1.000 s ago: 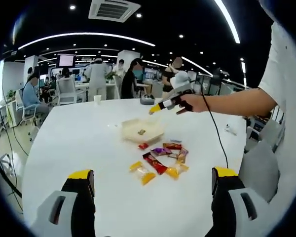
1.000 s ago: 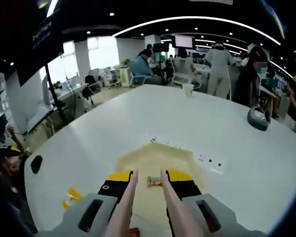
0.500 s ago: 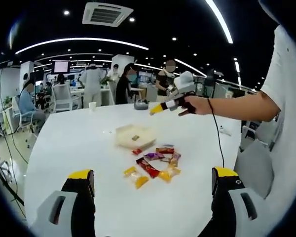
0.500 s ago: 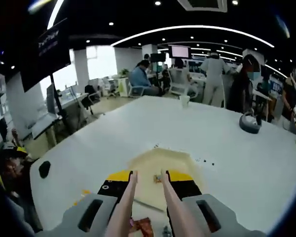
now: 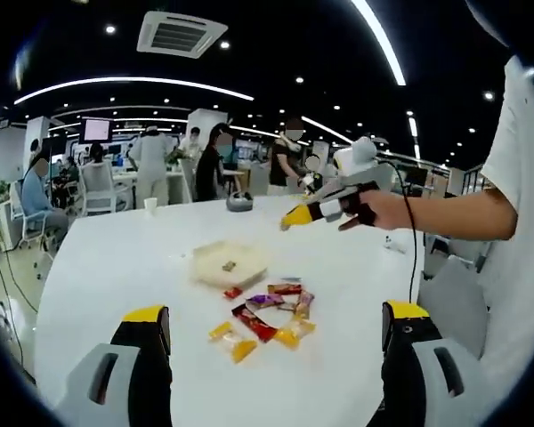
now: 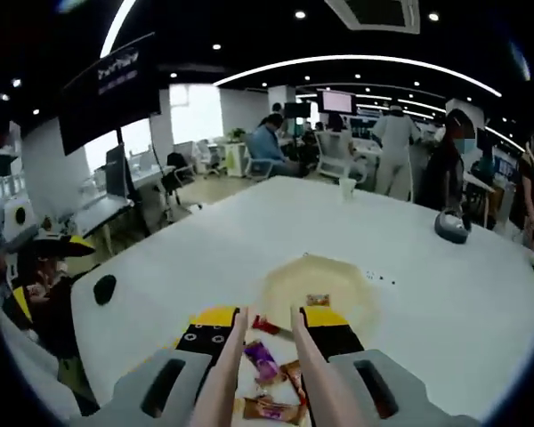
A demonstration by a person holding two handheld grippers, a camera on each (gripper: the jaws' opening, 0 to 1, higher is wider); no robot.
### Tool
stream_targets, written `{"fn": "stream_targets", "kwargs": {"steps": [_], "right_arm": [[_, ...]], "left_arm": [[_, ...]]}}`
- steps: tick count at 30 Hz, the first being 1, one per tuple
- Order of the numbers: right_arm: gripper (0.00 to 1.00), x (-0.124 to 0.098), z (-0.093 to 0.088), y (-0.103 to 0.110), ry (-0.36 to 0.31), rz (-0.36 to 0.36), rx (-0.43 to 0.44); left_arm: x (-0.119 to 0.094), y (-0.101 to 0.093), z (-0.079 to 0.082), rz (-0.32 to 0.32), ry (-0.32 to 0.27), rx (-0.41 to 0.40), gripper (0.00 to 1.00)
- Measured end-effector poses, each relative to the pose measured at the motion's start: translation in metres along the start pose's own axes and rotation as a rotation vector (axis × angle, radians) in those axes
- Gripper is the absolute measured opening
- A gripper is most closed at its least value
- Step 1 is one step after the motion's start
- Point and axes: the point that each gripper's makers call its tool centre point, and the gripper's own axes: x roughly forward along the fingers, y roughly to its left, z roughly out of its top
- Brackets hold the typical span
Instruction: Place the target food into the container with the food tongs after gripping and lifting it, then release it inside without dropping or visibly crushing the food.
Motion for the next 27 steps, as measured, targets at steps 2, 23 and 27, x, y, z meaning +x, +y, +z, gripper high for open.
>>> {"fn": "stream_targets", "kwargs": {"steps": [2, 23, 27], "right_arm": [[0.25, -0.013, 0.001, 0.000, -0.016, -0.025, -0.009], [0.26, -0.133, -0.032, 0.012, -0.100, -0.028, 0.079], [0.26, -0.152, -0.041, 0.009, -0.105, -0.036, 0.060]], "left_arm": [[0.004, -0.002, 0.002, -0.011, 0.000, 0.007, 0.99], [0.023, -0.081, 0.019, 0.008, 0.005, 0.022, 0.99], [0.010, -0.093, -0.002, 0.112, 0.098, 0.060, 0.99]]}}
